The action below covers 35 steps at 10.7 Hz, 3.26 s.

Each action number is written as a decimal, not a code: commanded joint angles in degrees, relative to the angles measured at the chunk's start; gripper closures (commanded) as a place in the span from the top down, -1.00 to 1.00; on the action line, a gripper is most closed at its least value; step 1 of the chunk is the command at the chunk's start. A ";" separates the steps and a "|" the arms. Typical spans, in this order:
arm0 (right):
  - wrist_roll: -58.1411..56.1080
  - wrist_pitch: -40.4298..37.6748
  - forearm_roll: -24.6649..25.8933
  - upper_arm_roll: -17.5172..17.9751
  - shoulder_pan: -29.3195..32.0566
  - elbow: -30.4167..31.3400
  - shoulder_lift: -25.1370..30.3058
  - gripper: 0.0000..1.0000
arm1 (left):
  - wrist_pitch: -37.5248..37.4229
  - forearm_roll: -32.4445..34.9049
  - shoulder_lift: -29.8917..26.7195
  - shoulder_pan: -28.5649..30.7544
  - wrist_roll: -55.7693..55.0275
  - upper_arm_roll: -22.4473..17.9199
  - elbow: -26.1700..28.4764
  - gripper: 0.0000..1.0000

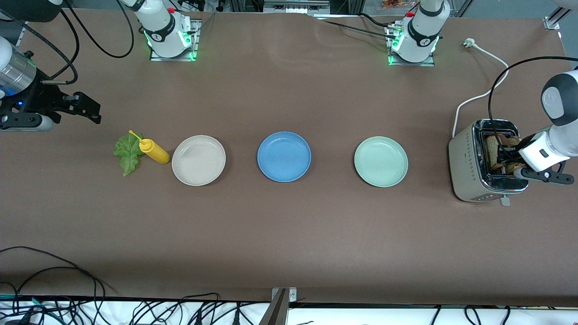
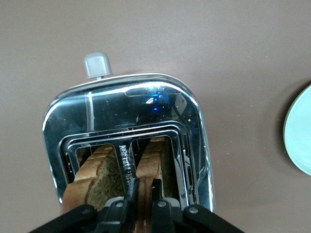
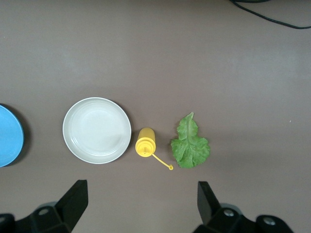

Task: Make sandwich in blue plate with both arms
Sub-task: 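Close the left gripper on the bread slice and lift it out, then carry the bread slice with the left gripper over the blue plate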

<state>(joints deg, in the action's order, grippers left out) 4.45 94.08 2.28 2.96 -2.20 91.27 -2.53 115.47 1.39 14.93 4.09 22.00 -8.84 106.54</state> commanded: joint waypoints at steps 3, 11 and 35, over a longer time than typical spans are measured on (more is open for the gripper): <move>0.47 -0.74 -0.35 0.29 0.27 -1.19 -0.28 1.00 | -0.51 1.60 0.18 0.22 0.85 -0.12 -0.63 -1.00; 1.26 -0.74 -0.35 0.64 -0.26 -1.18 -0.72 1.00 | -0.86 0.98 -1.48 -0.49 1.11 -0.91 -6.52 -1.00; -1.02 -1.27 -2.02 -1.55 0.44 -2.86 -2.04 1.00 | -18.71 -4.38 7.38 -4.80 -36.90 31.05 -24.88 -1.00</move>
<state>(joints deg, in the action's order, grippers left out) 4.32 93.99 1.18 1.39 -2.15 89.96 -3.93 97.57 -4.24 19.17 -0.76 -6.40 17.40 86.00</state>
